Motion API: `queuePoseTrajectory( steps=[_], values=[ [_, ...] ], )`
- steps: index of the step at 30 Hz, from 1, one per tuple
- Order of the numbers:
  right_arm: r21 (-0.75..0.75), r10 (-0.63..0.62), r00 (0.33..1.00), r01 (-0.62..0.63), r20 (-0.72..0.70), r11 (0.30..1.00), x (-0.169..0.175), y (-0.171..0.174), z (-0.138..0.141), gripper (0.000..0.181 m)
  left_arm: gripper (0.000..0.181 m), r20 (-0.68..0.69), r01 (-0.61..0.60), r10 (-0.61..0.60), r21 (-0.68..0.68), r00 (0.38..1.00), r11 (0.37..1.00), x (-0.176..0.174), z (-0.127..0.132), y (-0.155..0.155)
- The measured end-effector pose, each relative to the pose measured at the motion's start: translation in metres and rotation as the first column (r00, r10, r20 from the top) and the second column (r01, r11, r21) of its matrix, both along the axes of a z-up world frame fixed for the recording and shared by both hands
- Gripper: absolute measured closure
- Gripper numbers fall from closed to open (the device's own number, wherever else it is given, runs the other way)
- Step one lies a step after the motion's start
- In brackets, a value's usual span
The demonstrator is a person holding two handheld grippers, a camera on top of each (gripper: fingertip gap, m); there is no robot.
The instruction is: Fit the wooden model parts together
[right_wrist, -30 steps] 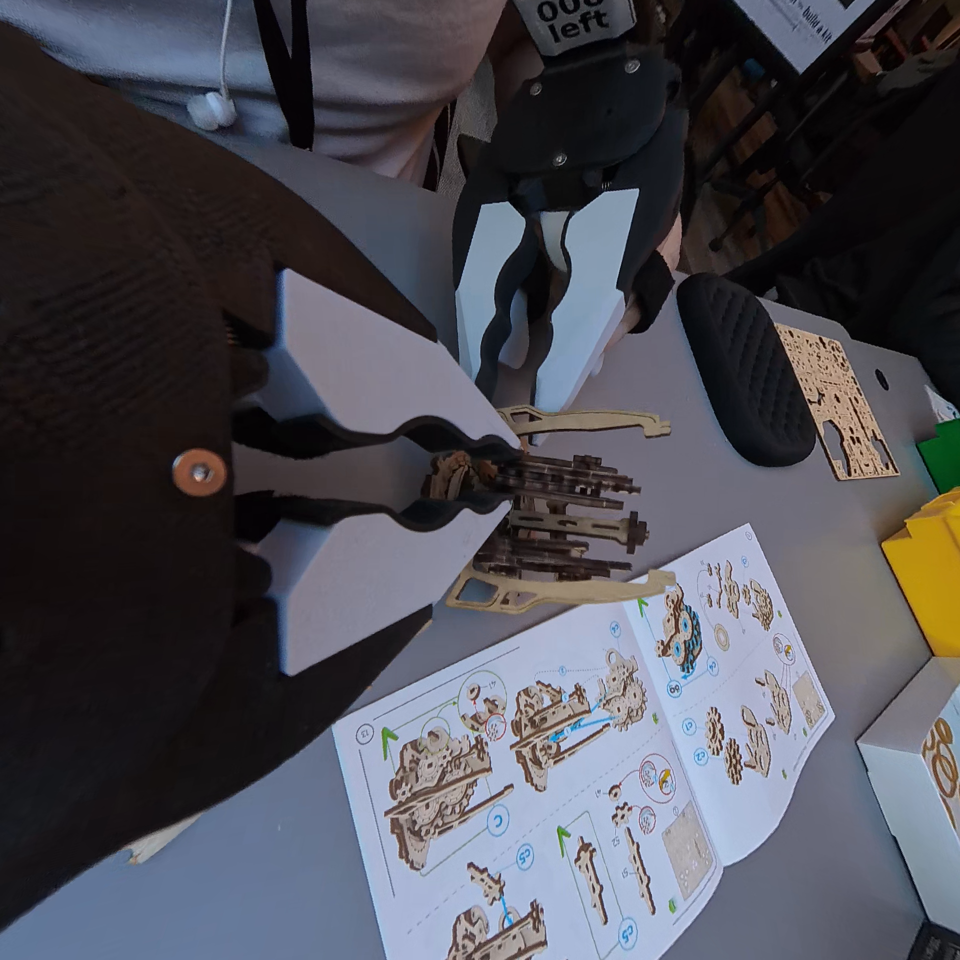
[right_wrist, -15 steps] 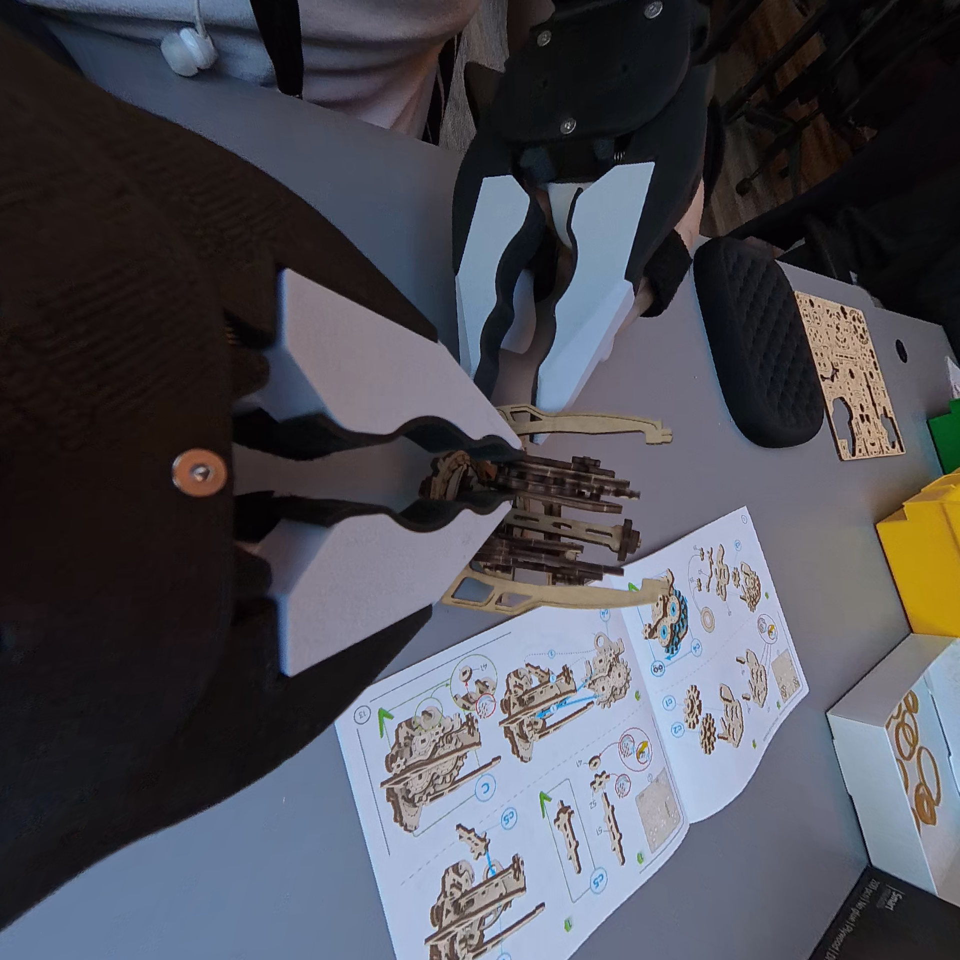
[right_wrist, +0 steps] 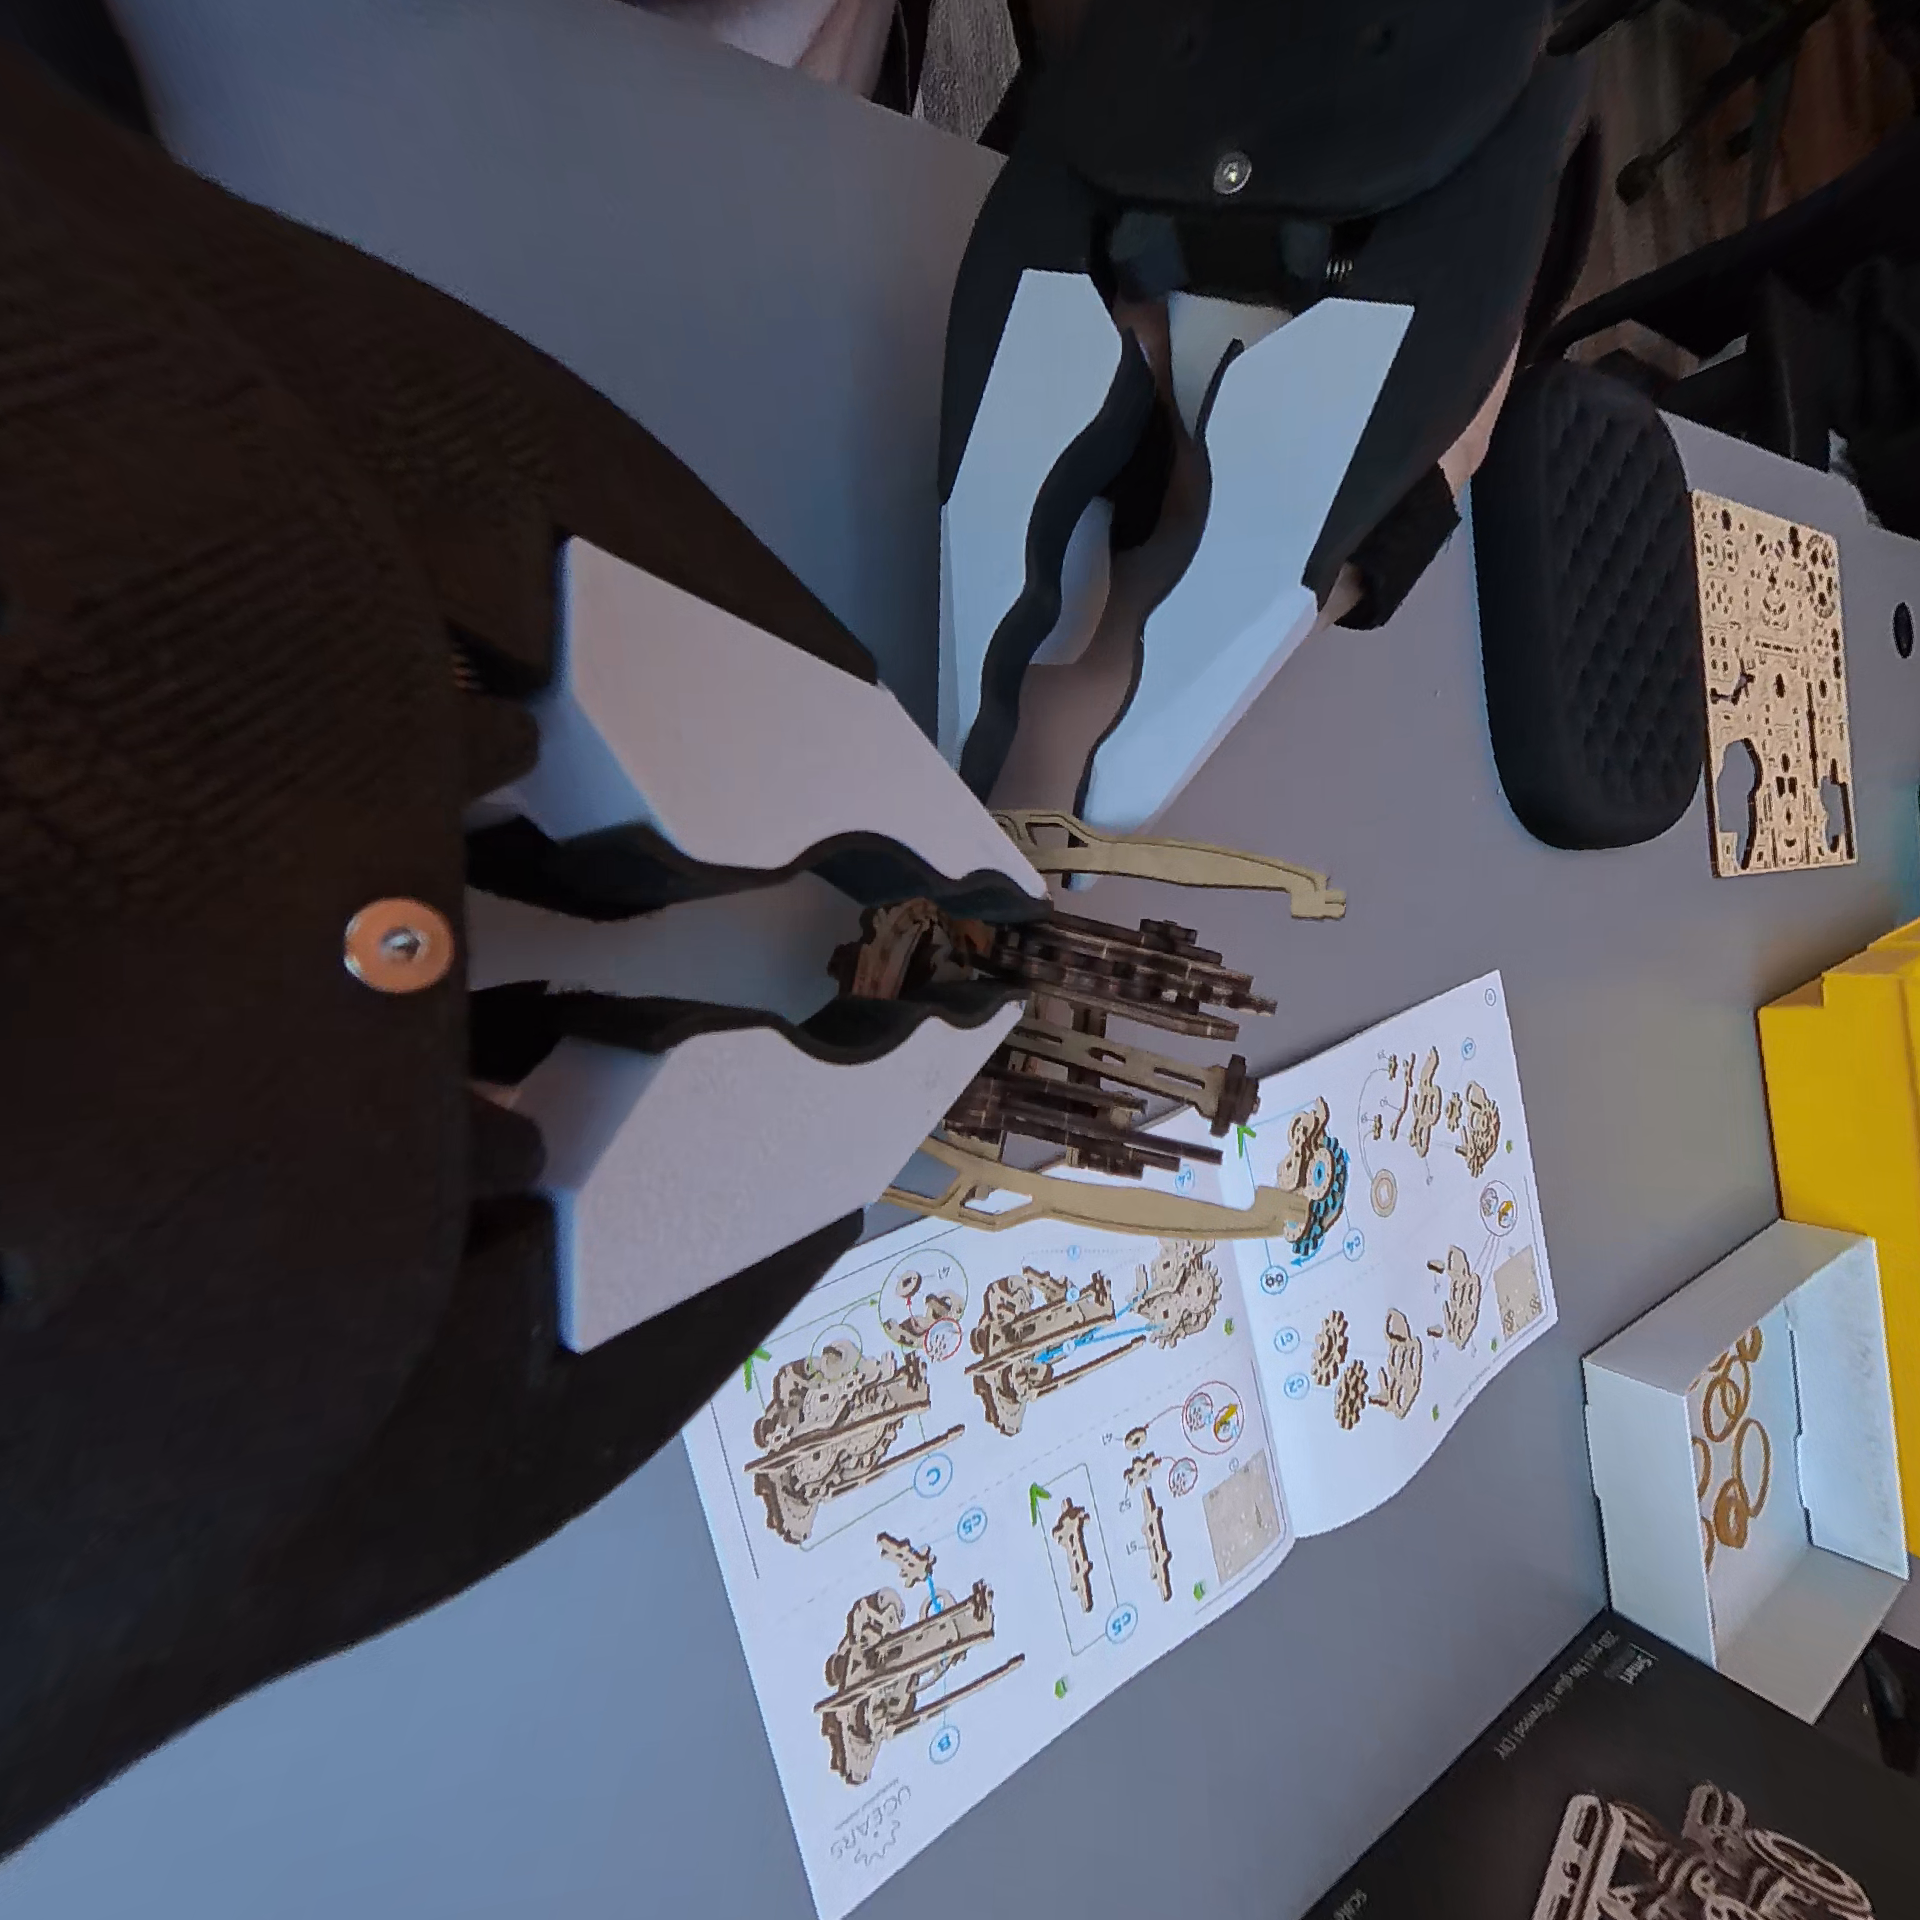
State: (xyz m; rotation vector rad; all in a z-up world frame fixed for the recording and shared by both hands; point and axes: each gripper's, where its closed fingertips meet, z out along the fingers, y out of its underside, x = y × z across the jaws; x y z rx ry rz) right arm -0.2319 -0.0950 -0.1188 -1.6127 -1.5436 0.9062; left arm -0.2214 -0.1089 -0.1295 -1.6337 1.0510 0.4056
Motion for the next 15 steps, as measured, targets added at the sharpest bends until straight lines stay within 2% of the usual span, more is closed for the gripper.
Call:
queuePoseTrajectory(
  steps=[4, 10, 15],
  values=[
    [0.007, 0.0, 1.0, 0.0, -0.002, 1.0, -0.0003, -0.0001, -0.0002, 0.171, 0.16, -0.025, 0.0, 0.001, 0.018, 1.0, 1.0, 0.0002, -0.0002, 0.0005],
    [0.114, 0.021, 1.0, -0.023, 0.018, 0.993, -0.0006, -0.0011, -0.0017, 0.171, 0.157, 0.047, -0.006, 0.008, -0.041, 0.999, 0.999, -0.001, -0.0031, 0.0015],
    [0.116, 0.008, 1.0, -0.009, 0.015, 0.993, -0.0005, 0.0003, -0.0015, 0.171, 0.158, 0.049, -0.008, 0.01, -0.045, 0.999, 0.999, -0.0007, -0.0036, 0.0031]
  ],
)
